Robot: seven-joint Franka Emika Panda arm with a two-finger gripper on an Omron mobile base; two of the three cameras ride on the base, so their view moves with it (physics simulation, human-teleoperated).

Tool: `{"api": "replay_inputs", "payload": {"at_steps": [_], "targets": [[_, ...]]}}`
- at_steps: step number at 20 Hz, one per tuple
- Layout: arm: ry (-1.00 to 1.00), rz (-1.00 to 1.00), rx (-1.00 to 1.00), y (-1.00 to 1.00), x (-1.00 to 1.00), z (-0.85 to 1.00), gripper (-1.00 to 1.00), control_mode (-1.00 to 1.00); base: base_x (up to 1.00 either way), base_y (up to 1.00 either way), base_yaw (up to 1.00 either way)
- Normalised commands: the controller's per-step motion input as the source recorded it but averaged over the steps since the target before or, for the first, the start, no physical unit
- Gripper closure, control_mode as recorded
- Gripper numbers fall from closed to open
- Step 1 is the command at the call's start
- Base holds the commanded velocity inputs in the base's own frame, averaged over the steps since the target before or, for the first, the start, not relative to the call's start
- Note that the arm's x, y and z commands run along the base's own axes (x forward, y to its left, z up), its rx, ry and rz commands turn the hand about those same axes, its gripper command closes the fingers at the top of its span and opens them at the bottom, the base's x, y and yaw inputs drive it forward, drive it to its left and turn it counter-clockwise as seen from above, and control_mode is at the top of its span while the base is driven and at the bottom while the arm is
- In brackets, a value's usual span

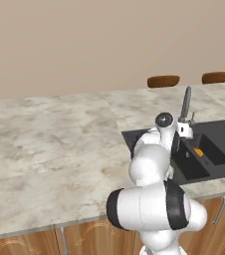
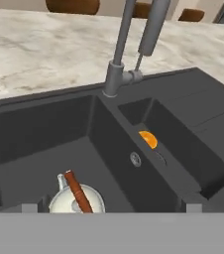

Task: Open the cabinet, pick the kettle from the cabinet, and place it in the sink.

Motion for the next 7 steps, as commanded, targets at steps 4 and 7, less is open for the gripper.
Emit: {"api": "replay_inputs", "payload": {"at_steps": [4, 7], "targets": [[0.03, -0.06, 0.13, 0.11, -0.22, 0.26, -1.00, -1.00, 0.00, 0.00, 0.00], [0.00, -0.04, 0.14, 0.17, -0.32, 0.13, -1.00, -1.00, 0.00, 0.00, 0.00]]}}
